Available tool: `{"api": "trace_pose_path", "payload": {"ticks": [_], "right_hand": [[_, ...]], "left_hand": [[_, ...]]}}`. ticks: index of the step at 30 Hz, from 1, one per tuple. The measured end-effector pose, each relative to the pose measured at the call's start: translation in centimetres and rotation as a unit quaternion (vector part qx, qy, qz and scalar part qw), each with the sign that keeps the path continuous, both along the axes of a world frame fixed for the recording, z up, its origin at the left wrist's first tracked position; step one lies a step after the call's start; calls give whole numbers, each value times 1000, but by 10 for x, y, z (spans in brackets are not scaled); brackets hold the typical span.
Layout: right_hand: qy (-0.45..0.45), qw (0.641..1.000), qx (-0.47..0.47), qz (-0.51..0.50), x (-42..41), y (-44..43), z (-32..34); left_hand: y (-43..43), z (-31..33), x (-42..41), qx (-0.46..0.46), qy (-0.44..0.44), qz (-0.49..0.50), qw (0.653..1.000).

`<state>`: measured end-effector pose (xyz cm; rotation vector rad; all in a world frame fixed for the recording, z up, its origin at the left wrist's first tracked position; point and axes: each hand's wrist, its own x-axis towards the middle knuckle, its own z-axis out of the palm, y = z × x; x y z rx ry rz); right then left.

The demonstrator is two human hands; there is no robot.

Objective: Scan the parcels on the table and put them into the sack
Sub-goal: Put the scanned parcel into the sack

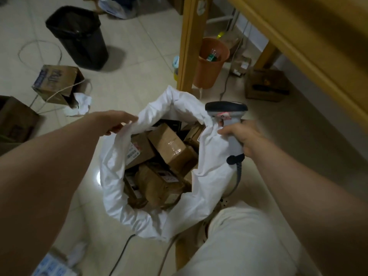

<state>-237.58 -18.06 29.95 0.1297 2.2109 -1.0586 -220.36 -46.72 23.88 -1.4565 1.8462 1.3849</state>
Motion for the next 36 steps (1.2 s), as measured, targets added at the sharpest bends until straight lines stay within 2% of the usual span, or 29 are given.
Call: {"api": "trace_pose_path", "payload": {"ticks": [6, 7, 9, 11, 12, 15, 18, 19, 22, 24, 27, 30, 33, 36], "right_hand": [[21, 1000, -2, 0, -8, 2, -11], [32, 999, -4, -1, -9, 1, -12], [61, 998, -1, -4, -14, 0, -12], [95, 995, -1, -18, -20, 1, -11], [113, 993, 0, -26, -23, 2, -10], [153, 987, -8, -44, -32, 7, -3], [154, 986, -30, -62, -35, 9, 2], [150, 986, -37, -64, -35, 9, 2], [119, 989, -57, -71, -30, 8, 1], [97, 991, -58, -70, -23, 10, 0], [73, 995, -48, -54, -12, 19, -7], [23, 997, -41, -56, -3, 36, -23], [-30, 998, -6, -60, 5, 56, -40], [-46, 997, 9, -58, 15, 66, -47]], "left_hand": [[25, -15, -19, 76, 56, 1, 996], [25, -15, -23, 47, 53, -12, 997], [21, -8, -32, -108, 62, -47, 991], [11, 3, -39, -310, 87, -30, 946], [5, 13, -42, -369, 104, 4, 924], [-18, 38, -46, -456, 128, 125, 872], [-29, 38, -46, -485, 116, 182, 848], [-26, 35, -45, -469, 132, 196, 851], [-8, 11, -31, -343, 202, 230, 888], [7, -7, -8, -302, 169, 244, 906], [39, -44, 35, -217, 86, 323, 917], [84, -78, 80, -102, 84, 374, 918], [131, -101, 114, -4, 67, 353, 933], [149, -102, 123, 31, 63, 332, 941]]}}
